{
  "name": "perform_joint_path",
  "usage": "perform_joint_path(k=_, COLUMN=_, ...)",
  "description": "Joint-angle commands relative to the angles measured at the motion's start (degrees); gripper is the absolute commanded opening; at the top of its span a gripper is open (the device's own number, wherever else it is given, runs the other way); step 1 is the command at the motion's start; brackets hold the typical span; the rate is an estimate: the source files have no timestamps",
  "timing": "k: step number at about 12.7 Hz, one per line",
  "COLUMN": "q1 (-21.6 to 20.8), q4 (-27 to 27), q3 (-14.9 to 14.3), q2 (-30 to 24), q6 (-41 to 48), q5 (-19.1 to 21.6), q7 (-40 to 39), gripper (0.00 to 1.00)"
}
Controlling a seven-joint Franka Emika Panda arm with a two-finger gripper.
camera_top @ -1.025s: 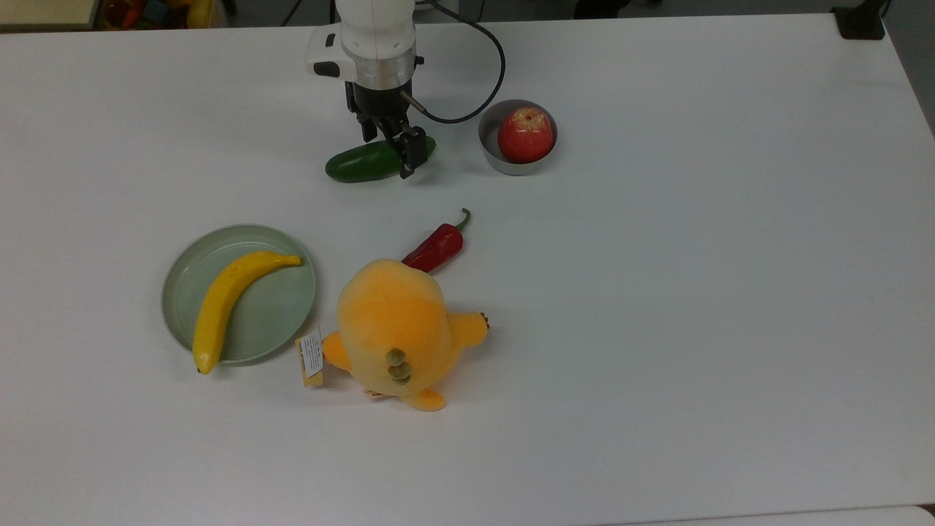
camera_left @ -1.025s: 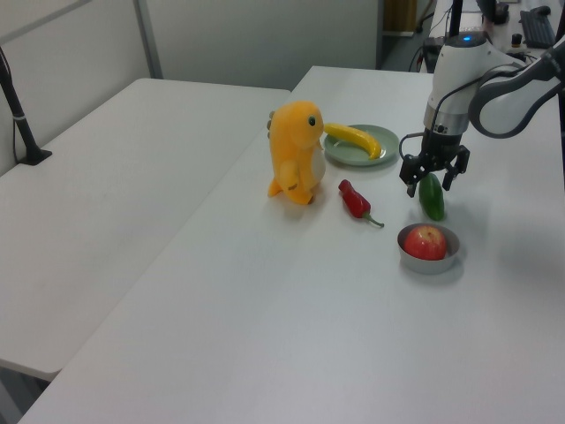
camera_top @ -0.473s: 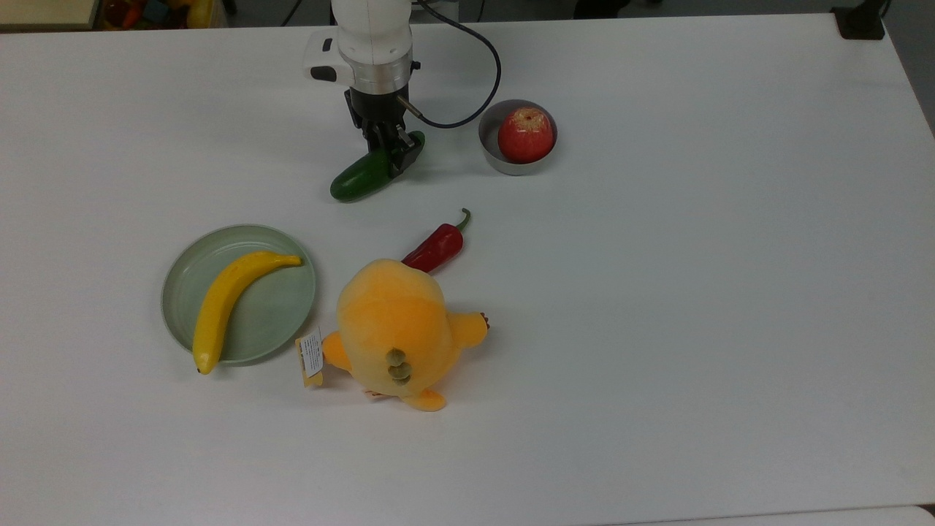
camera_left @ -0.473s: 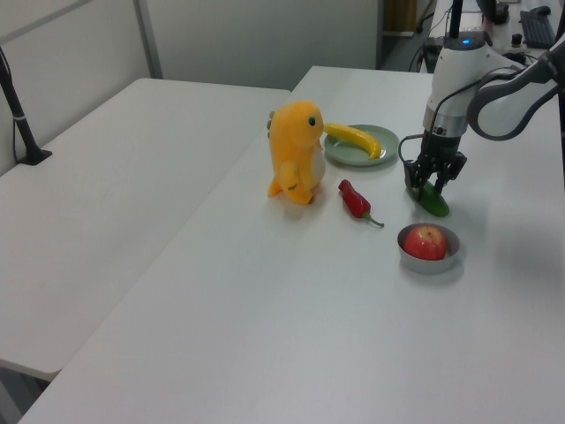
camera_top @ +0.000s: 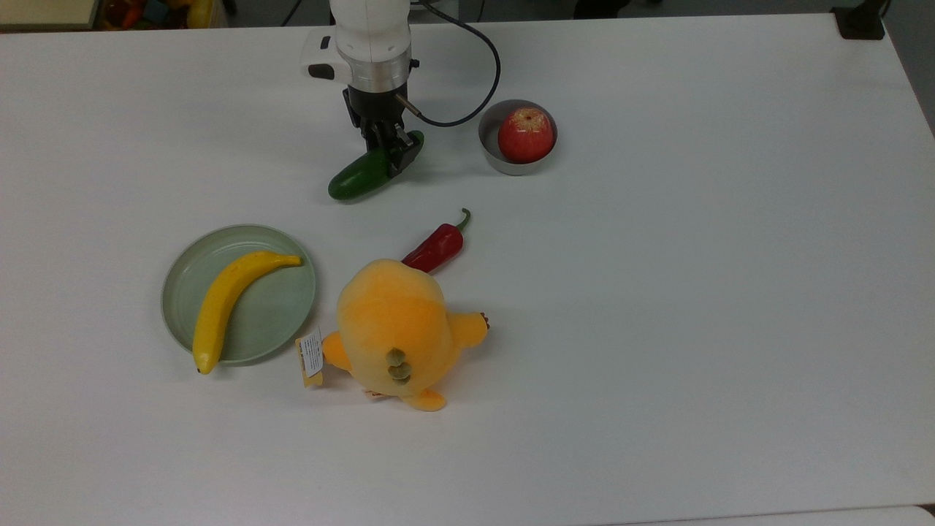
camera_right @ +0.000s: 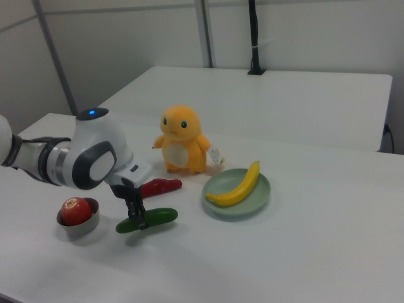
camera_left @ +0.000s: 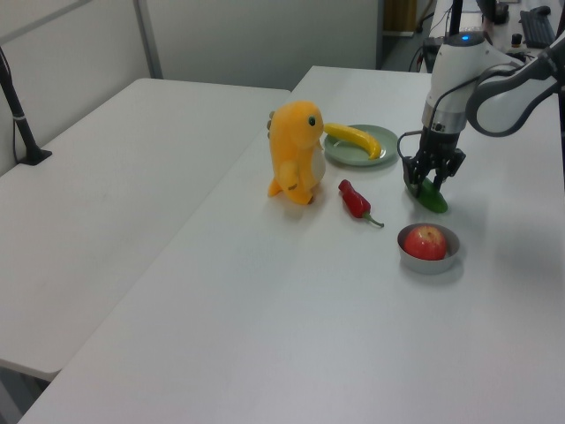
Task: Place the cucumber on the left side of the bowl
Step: 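Carry the cucumber past the apple bowl and lower it beside the bowl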
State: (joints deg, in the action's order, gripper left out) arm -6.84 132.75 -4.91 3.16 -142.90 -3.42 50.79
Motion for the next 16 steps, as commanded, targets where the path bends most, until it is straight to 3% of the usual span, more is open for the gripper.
perform_joint_path(k=1, q1=0.16, q4=-4.77, q3=-0.27, q2=-2.55, q6=10.33, q5=0.16, q7=-3.41, gripper=0.30)
perform_joint_path(k=7, q1=-0.72, q4=-14.53, q3=0.16, q2=-2.63, q6=20.99, q5=-0.19, q7=-20.01, gripper=0.30)
perform_joint_path(k=8, q1=-0.55, q4=-15.06, q3=3.47, q2=-2.89, q6=21.86, q5=-0.45, q7=-23.51, gripper=0.30)
perform_joint_path(k=12, q1=-0.72, q4=-19.54, q3=11.57, q2=-3.77, q6=26.70, q5=-1.95, q7=-30.48, gripper=0.30)
perform_joint_path(k=16, q1=-1.25, q4=-19.20, q3=21.41, q2=-4.92, q6=26.88, q5=-1.77, q7=-29.62, gripper=0.30)
